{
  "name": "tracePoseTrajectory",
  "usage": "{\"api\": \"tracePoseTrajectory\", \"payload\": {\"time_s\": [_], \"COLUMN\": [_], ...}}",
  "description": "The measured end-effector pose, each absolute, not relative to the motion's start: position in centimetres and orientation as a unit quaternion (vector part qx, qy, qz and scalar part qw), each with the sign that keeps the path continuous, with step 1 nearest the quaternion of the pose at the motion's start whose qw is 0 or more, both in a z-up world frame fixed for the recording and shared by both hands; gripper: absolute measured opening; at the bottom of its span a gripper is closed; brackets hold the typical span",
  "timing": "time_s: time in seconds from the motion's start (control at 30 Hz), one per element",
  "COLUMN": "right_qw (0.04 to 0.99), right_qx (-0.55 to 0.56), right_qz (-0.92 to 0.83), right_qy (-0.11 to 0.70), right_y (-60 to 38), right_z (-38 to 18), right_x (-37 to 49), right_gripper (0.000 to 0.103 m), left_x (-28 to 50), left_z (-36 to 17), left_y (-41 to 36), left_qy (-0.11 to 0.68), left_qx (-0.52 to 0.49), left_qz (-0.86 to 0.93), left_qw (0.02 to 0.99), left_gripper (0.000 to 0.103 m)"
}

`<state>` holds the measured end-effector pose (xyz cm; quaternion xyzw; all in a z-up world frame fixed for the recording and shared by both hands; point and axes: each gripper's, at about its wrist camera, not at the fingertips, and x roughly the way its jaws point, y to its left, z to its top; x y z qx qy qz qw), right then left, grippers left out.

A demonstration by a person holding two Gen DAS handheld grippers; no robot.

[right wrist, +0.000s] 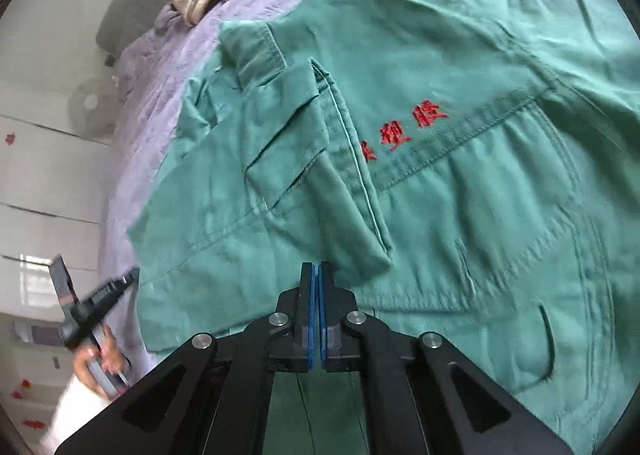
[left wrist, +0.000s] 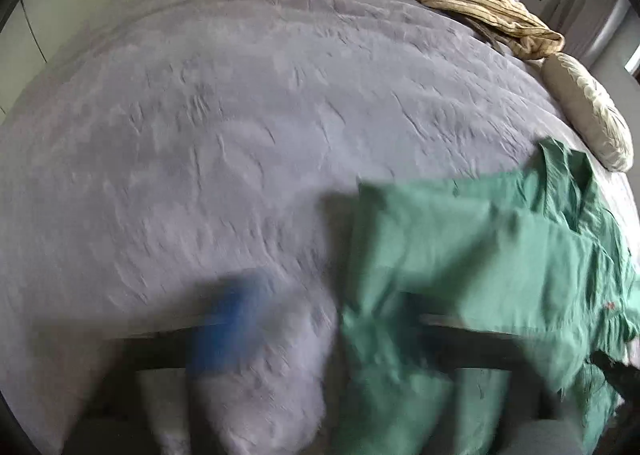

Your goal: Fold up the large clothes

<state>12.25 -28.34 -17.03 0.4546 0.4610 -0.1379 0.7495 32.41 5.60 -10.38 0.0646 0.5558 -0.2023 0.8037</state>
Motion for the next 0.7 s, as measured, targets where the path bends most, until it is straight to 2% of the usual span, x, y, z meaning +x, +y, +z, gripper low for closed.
{"api": "tracePoseTrajectory", "payload": {"time_s": [0.07,0.13,0.2,0.23,0.3,0.33,0.37,0.4,0.43,0.47,0.5,0.53,0.57,0.6,0.7], "right_qw": [0.75,0.753,0.758,0.759,0.752,0.751,0.748,0.745,0.744,0.745,0.749,0.758,0.758,0.75,0.741], "right_qx": [0.461,0.467,0.469,0.468,0.473,0.475,0.474,0.47,0.468,0.46,0.449,0.425,0.42,0.422,0.451], "right_qz": [-0.143,-0.155,-0.166,-0.169,-0.179,-0.18,-0.183,-0.188,-0.19,-0.191,-0.192,-0.192,-0.195,-0.204,-0.198], "right_qy": [0.453,0.437,0.421,0.42,0.423,0.423,0.426,0.434,0.438,0.444,0.448,0.455,0.46,0.467,0.457], "right_y": [-27.9,-27.9,-28.6,-29.0,-29.7,-29.8,-29.9,-29.9,-29.9,-29.8,-29.7,-29.6,-29.7,-30.0,-30.6], "right_z": [-16.7,-16.7,-15.8,-15.3,-14.9,-15.0,-15.2,-15.6,-15.7,-15.8,-15.6,-15.3,-15.1,-15.7,-16.7], "right_x": [10.7,10.7,10.8,11.1,10.3,9.7,9.6,10.1,10.2,10.7,11.1,11.7,11.1,11.1,10.0], "right_gripper": [0.015,0.037,0.049,0.05,0.05,0.05,0.05,0.05,0.05,0.049,0.035,0.012,0.006,0.0,0.0], "left_x": [33.0,33.6,34.4,34.7,34.8,34.9,35.0,35.1,35.4,35.4,35.6,35.9,36.1,36.4,36.6], "left_z": [-9.9,-10.3,-11.5,-12.2,-13.4,-13.6,-13.5,-13.2,-12.6,-12.3,-12.0,-12.1,-12.6,-13.2,-14.2], "left_y": [5.0,4.0,2.8,2.2,1.4,1.1,1.1,1.0,0.8,0.7,0.4,0.2,0.1,0.0,0.6], "left_qy": [0.543,0.546,0.56,0.568,0.578,0.582,0.583,0.582,0.578,0.569,0.555,0.55,0.552,0.552,0.539], "left_qx": [0.076,0.082,0.089,0.092,0.095,0.085,0.068,0.051,0.046,0.05,0.061,0.074,0.084,0.097,0.105], "left_qz": [-0.213,-0.216,-0.224,-0.228,-0.226,-0.232,-0.24,-0.249,-0.251,-0.249,-0.248,-0.243,-0.24,-0.233,-0.203], "left_qw": [0.809,0.805,0.793,0.785,0.778,0.775,0.774,0.772,0.775,0.782,0.792,0.795,0.794,0.795,0.811], "left_gripper": [0.102,0.102,0.102,0.1,0.082,0.061,0.031,0.017,0.01,0.01,0.01,0.01,0.01,0.01,0.01]}}
